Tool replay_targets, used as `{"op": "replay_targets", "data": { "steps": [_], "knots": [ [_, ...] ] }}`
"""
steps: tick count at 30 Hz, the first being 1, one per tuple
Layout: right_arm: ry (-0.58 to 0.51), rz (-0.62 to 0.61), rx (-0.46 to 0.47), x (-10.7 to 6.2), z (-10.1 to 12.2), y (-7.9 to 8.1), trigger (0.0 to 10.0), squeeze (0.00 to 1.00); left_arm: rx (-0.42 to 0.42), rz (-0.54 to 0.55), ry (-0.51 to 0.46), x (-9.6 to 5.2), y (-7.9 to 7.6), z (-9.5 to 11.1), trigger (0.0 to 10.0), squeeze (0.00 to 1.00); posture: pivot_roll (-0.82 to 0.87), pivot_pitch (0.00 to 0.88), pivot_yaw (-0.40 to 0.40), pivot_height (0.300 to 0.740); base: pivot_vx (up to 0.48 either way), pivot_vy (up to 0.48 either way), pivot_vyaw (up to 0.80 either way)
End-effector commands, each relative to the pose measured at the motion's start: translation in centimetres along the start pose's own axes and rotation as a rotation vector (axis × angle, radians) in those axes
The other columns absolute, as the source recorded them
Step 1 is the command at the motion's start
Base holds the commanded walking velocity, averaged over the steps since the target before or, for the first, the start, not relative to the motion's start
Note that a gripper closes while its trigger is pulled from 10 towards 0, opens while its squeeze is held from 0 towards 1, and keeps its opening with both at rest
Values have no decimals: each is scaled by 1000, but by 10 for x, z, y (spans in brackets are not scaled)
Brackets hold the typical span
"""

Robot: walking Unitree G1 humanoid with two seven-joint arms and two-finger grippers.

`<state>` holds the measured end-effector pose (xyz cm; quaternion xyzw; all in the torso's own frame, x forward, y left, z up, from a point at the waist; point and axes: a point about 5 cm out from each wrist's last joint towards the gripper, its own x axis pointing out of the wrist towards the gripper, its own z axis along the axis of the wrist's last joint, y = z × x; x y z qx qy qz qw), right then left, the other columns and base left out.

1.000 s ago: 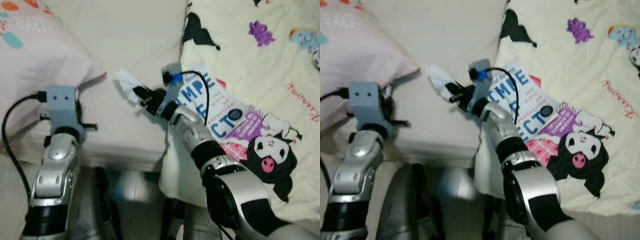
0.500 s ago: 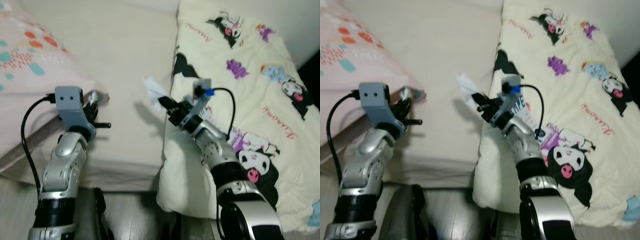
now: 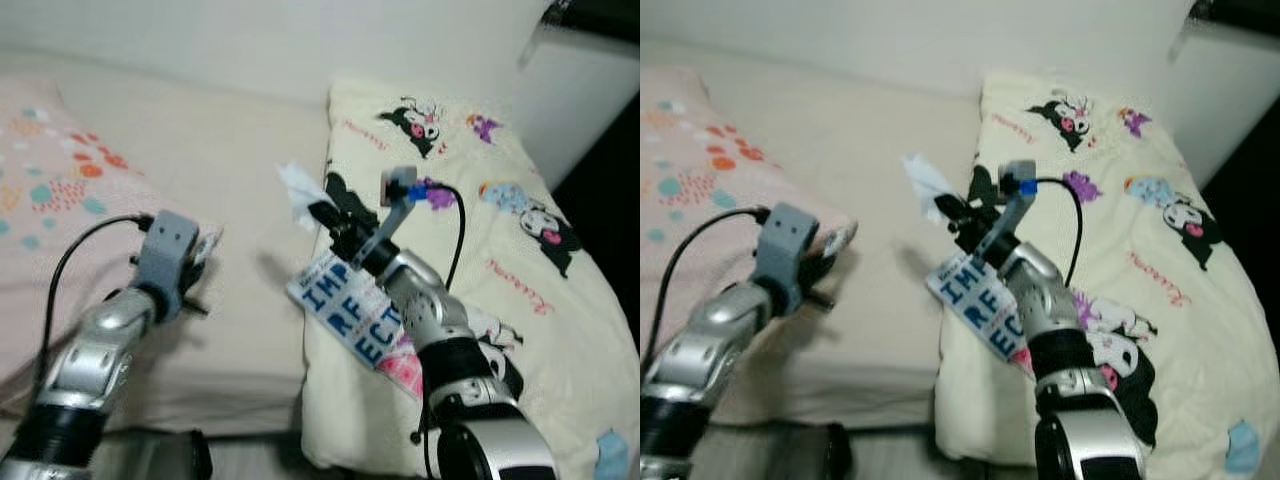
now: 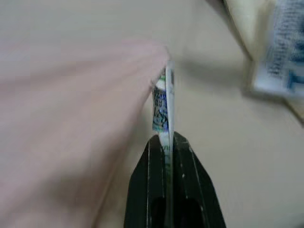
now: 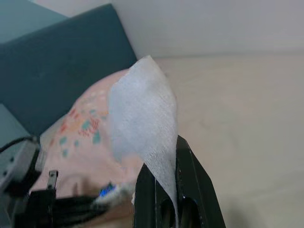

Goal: Clean up the room

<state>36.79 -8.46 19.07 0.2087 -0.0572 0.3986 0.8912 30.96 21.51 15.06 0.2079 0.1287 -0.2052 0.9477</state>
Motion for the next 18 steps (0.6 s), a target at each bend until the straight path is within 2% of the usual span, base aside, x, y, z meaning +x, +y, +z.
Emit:
{"op": "replay_targets", "data": {
  "steps": [1, 2, 3, 6, 7, 8, 9, 11, 14, 16, 17, 18],
  "knots": [
    [-5, -6, -3, -3, 2, -2, 0, 0, 63, -102, 32, -2, -12, -2, 10000, 0, 83, 0, -139, 609, 0, 0, 0],
    [-3, -4, -6, -3, 2, -2, 0, 0, 97, -158, 61, -7, -13, -6, 10000, 0, 82, 0, -137, 614, 0, 0, 0],
    [-3, -4, -6, -3, 2, -2, 0, 0, 97, -158, 61, -7, -13, -6, 10000, 0, 82, 0, -137, 614, 0, 0, 0],
    [-4, -4, -14, -3, 4, -2, 0, 0, 174, -360, 125, -29, -22, -12, 10000, 0, 82, 0, -138, 629, 0, 0, 0],
    [-4, -4, -14, -3, 4, -2, 0, 0, 174, -360, 125, -29, -22, -12, 10000, 0, 82, 0, -138, 629, 0, 0, 0],
    [-5, -7, -15, -4, 6, -3, 0, 0, 187, -476, 135, -42, -28, -9, 10000, 0, 79, 0, -135, 639, 0, 0, 0],
    [-5, -7, -15, -4, 6, -3, 0, 0, 187, -476, 135, -42, -28, -9, 10000, 0, 79, 0, -135, 639, 0, 0, 0],
    [-5, -9, -18, -5, 7, -4, 0, 0, 201, -556, 160, -52, -31, -9, 10000, 0, 76, 0, -134, 649, 0, 0, 0],
    [-6, -10, -20, -6, 8, -4, 0, 0, 221, -586, 169, -56, -31, -8, 10000, 0, 74, 0, -132, 659, 0, 0, 0],
    [-7, -12, -22, -7, 8, -5, 0, 0, 204, -559, 92, -51, -28, 1, 10000, 0, 74, 0, -130, 669, 0, 0, 0],
    [-7, -12, -22, -7, 8, -5, 0, 0, 204, -559, 92, -51, -28, 1, 10000, 0, 74, 0, -130, 669, 0, 0, 0],
    [-8, -16, -23, -7, 9, -6, 0, 0, 186, -512, 19, -45, -25, 10, 10000, 0, 74, 0, -130, 674, 0, 0, 0]
  ]
}}
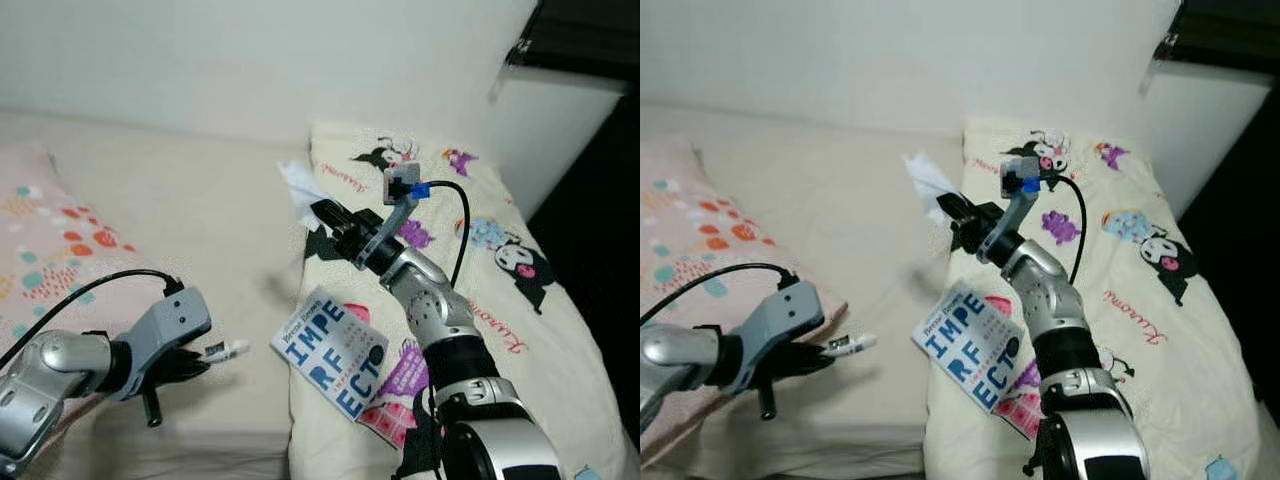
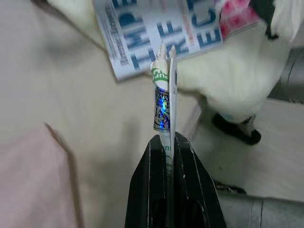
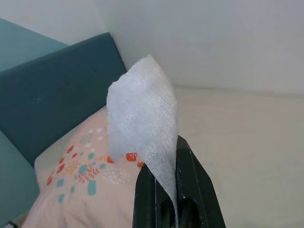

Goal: Clean up the room

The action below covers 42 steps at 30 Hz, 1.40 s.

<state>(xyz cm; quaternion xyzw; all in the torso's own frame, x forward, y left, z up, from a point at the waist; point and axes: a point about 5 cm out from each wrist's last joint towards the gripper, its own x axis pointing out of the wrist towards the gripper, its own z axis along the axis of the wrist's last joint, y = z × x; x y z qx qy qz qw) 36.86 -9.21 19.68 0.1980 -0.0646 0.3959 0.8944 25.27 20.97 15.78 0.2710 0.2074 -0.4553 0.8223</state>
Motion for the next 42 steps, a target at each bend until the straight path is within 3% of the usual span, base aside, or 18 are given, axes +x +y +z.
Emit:
{"op": "replay_targets", "data": {
  "steps": [1, 3, 5, 16, 18, 19, 20, 21, 23, 24, 26, 29, 30, 31, 32, 33, 36, 42],
  "knots": [
    [-2, -17, 2, -5, 0, -3, 0, 0, -5, 101, -148, 5, 13, 16, 10000, 0, 74, 0, -130, 679, 0, 0, 0],
    [-2, -22, 3, -6, -1, -4, 0, 0, -51, 175, -213, 9, 22, 21, 10000, 0, 72, 0, -128, 684, 0, 0, 0],
    [7, -36, 5, -9, -4, -6, 0, 0, -210, 301, -296, 20, 37, 23, 10000, 0, 69, 0, -126, 699, 0, 0, 0],
    [132, -152, -10, -28, -36, -21, 0, 0, -356, 461, -293, 61, 34, -2, 10000, 0, 61, 0, -129, 729, -87, 0, 0],
    [320, -279, -77, -54, -74, -36, 0, 0, -486, 556, -244, 77, 29, -32, 10000, 0, 55, 0, -131, 739, 0, 0, 0],
    [320, -279, -77, -54, -74, -36, 0, 0, -486, 556, -244, 77, 29, -32, 10000, 0, 55, 0, -131, 739, 0, 0, 0],
    [444, -345, -105, -76, -98, -41, 78, 0, -585, 618, -170, 84, 22, -59, 10000, 0, 52, 0, -133, 739, 0, 0, 0],
    [580, -407, -108, -103, -124, -44, 10000, 0, -685, 672, -79, 90, 10, -87, 10000, 0, 49, 0, -134, 739, 0, 0, 0],
    [774, -497, -112, -148, -155, -45, 10000, 0, -835, 743, 62, 92, -15, -127, 10000, 0, 47, 0, -136, 739, 0, 0, 0],
    [774, -497, -112, -148, -155, -45, 10000, 0, -835, 743, 62, 92, -15, -127, 10000, 0, 47, 0, -136, 739, 0, 0, 0],
    [919, -615, -109, -190, -174, -45, 10000, 0, -966, 751, 176, 91, -43, -156, 10000, 0, 48, 0, -141, 739, 0, 0, 663],
    [966, -669, -78, -211, -183, -42, 10000, 0, -1008, 748, 271, 90, -64, -173, 10000, 0, 51, 0, -137, 739, 0, 0, 763],
    [983, -726, -16, -229, -191, -38, 10000, 0, -1041, 729, 378, 87, -91, -189, 10000, 0, 49, 0, -136, 739, 0, 0, 763],
    [983, -726, -16, -229, -191, -38, 10000, 0, -1041, 729, 378, 87, -91, -189, 10000, 0, 49, 0, -136, 739, 0, 0, 763],
    [988, -770, 42, -244, -198, -33, 10000, 0, -1080, 714, 483, 82, -118, -204, 10000, 0, 44, 0, -134, 739, 0, 0, 763],
    [988, -770, 42, -244, -198, -33, 10000, 0, -1080, 714, 483, 82, -118, -204, 10000, 0, 44, 0, -134, 739, 0, 0, 763],
    [963, -843, 131, -266, -206, -25, 10000, 0, -1209, 701, 653, 70, -177, -226, 10000, 0, 25, 0, -123, 739, 0, 0, 763],
    [981, -872, 147, -275, -209, -22, 10000, 0, -1173, 653, 672, 77, -191, -223, 10000, 0, 41, 0, -142, 739, 0, 0, 763]
  ]
}}
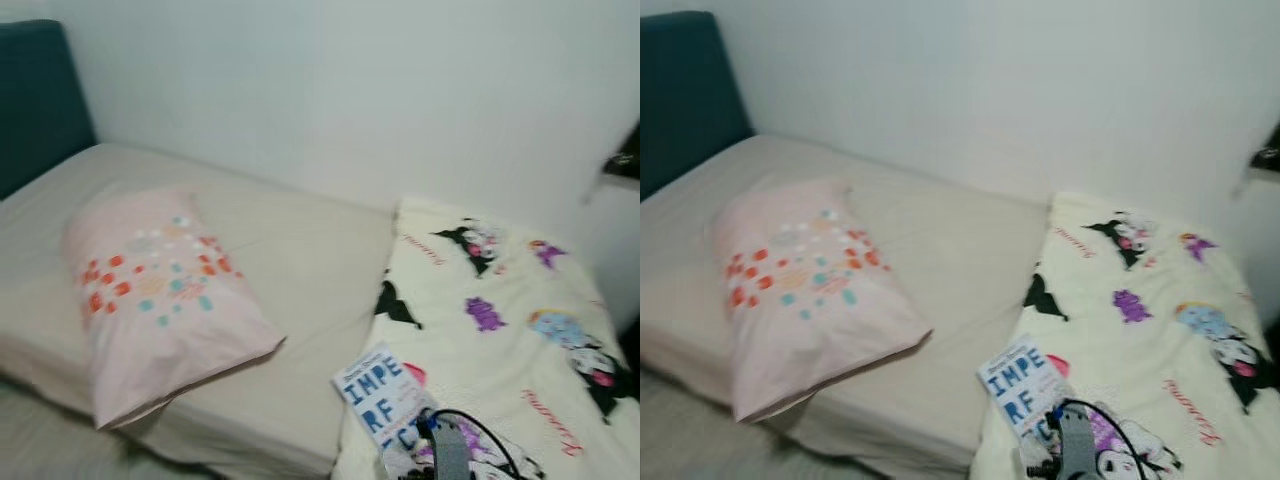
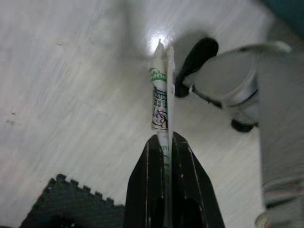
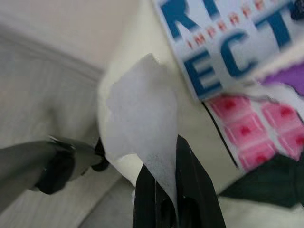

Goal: Clean up the room

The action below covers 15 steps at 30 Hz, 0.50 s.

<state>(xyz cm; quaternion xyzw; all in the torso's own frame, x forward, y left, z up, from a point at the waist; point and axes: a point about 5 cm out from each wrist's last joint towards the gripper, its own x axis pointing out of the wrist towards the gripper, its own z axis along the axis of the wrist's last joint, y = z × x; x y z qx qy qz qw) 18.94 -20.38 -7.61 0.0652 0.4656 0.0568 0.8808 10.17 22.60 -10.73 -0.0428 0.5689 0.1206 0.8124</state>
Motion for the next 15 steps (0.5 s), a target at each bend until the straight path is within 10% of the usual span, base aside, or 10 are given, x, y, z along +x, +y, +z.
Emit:
{"op": "replay_targets", "data": {
  "steps": [1, 15],
  "knots": [
    [-6, -22, 7, -1, 1, -4, 10000, 0, 23, -24, -11, 1, -8, 2, 10000, 0, 41, 0, -142, 739, 0, 0, 763],
    [47, -45, -38, -1, -7, -4, 10000, 0, 97, -29, -66, 3, -15, 24, 10000, 0, 41, 0, -139, 739, 0, 0, 763]
  ]
}}
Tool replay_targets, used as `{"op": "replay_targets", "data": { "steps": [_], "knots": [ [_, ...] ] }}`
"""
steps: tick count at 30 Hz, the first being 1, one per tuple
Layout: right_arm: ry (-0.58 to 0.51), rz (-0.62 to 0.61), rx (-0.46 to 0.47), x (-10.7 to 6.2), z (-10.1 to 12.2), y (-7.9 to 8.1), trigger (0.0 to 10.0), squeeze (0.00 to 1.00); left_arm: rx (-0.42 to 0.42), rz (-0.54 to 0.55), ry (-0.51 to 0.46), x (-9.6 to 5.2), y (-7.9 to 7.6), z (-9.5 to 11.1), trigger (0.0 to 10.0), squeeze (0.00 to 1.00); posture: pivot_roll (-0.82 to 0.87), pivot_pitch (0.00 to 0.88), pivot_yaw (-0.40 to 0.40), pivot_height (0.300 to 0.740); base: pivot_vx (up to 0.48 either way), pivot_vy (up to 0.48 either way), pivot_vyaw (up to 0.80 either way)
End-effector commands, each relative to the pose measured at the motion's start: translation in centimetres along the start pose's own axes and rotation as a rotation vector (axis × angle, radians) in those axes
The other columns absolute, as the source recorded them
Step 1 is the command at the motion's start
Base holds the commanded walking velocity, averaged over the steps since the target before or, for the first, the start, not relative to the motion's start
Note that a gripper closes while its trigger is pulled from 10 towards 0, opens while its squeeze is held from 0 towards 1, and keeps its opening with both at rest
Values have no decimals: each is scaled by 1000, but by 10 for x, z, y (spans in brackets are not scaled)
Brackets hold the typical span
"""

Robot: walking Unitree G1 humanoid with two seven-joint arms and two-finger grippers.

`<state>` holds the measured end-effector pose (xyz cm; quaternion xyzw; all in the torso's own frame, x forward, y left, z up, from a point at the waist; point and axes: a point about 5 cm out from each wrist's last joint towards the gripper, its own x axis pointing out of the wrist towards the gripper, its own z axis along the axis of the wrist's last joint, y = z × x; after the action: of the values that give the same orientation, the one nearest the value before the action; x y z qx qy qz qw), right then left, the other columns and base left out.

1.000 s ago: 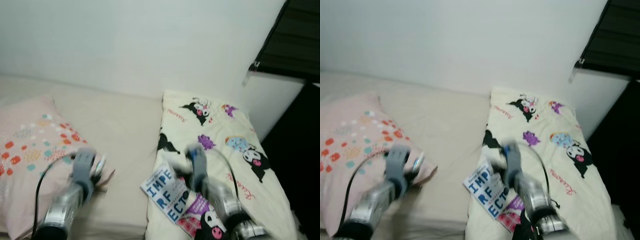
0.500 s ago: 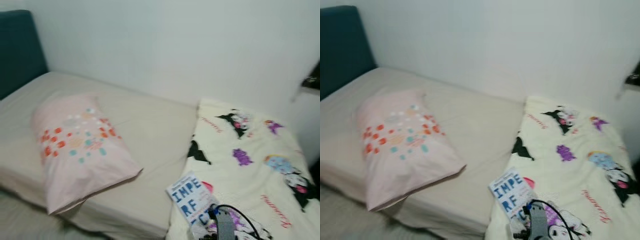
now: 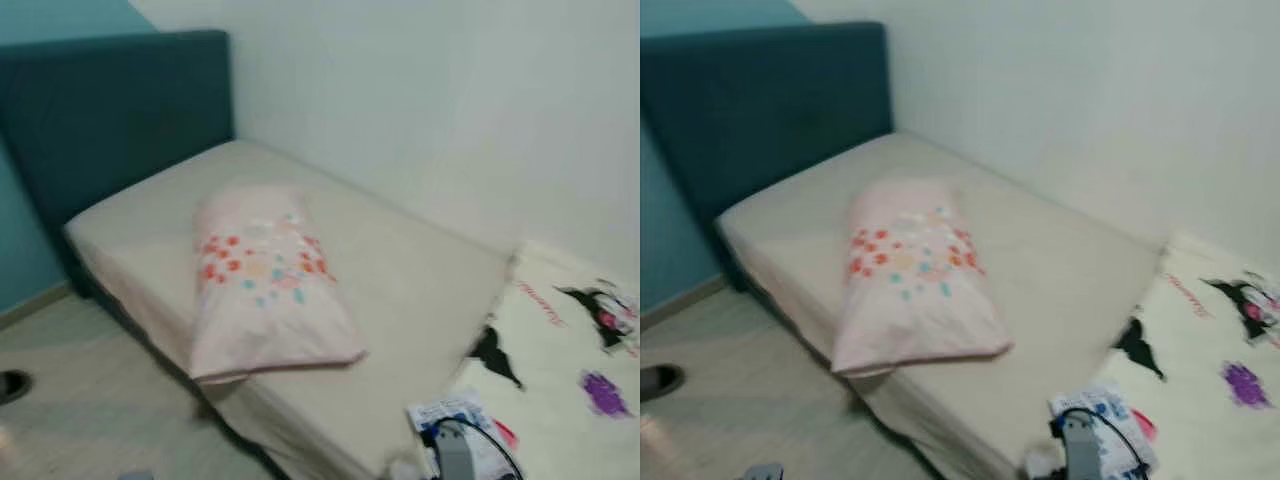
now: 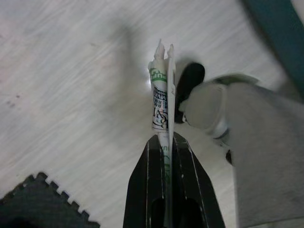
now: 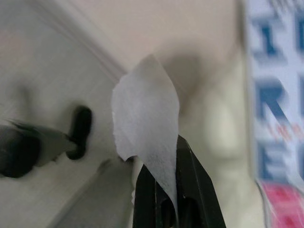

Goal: Clean up the room

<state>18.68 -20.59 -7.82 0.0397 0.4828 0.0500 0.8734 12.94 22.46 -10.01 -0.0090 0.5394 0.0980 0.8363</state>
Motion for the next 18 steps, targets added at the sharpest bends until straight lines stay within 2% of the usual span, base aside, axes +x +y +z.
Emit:
{"op": "replay_targets", "data": {
  "steps": [1, 10, 18],
  "knots": [
    [16, -8, -7, -1, -6, -2, 10000, 0, 28, -26, 15, 0, -8, -4, 10000, 0, 41, 0, -139, 739, 0, 0, 763],
    [64, -3, -21, -3, -24, -1, 10000, 0, 52, -53, 34, -1, -9, -11, 10000, 0, 43, 0, -138, 739, 0, 0, 763],
    [76, -2, -45, -4, -27, -3, 10000, 0, 59, -75, 38, -1, -11, -13, 10000, 0, 46, 0, -142, 739, 0, 0, 763]
  ]
}}
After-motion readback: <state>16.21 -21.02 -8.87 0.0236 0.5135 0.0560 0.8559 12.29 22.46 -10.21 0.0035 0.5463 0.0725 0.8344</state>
